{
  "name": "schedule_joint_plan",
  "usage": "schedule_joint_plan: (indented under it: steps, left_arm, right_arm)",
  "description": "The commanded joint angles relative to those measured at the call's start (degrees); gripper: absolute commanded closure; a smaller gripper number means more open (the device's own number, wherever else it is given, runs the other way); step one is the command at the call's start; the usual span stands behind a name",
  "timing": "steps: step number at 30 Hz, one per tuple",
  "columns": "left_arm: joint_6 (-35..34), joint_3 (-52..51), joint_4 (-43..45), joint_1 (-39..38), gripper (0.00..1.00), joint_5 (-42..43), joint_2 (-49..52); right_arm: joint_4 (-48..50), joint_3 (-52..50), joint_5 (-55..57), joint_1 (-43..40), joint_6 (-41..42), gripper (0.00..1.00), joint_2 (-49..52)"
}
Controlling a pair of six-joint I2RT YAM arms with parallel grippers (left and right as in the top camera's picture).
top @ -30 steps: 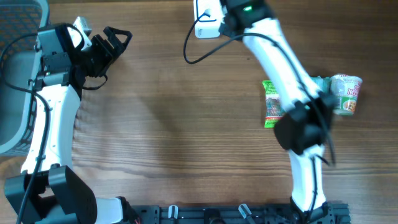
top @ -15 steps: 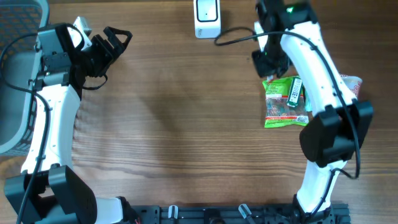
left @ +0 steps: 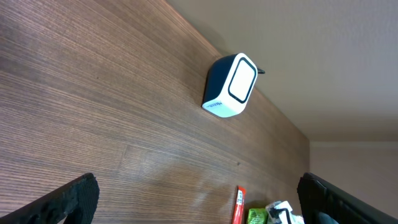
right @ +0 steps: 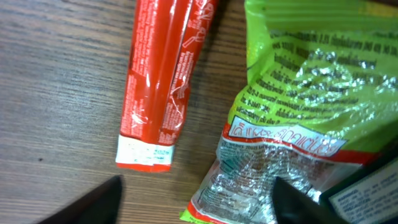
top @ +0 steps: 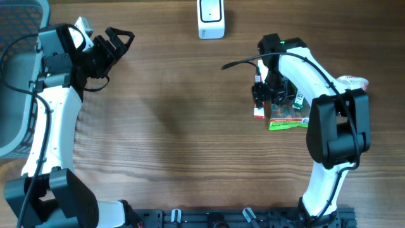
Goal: Scan the item barcode
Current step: 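Carry the red stick right and place it beside the green packets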
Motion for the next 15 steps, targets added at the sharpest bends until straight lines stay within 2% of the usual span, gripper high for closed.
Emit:
schedule_joint_plan:
  steps: [1, 4, 6, 9, 15]
  left_arm:
    - [-0.07, 0.48, 0.15, 0.15, 0.0, -0.39, 0.46]
    - [-0.07, 0.48, 0.13, 0.15, 0.0, -0.39, 0.46]
    - [-0.04, 0.48, 0.13, 0.15, 0.0, -0.37, 0.46]
    - [-0.07, 0.48, 0.13, 0.15, 0.0, -0.39, 0.46]
    - [-0.04, 0.48, 0.13, 0.15, 0.0, -0.39, 0.46]
  right_arm:
    - [0.07, 4.0, -0.74, 0.2, -0.33, 0.14, -1.53]
    - [0.28, 6.88, -1.01, 0.09, -0.35, 0.1, -4.98]
    - [1.7, 7.85, -1.53, -0.09, -0.33, 0.0, -7.58]
    - [3.82, 7.85, -1.6, -0.09, -0.22, 0.0, -10.86]
    - [9.4, 7.72, -1.6, -0.09, -0.2, 0.0, -11.26]
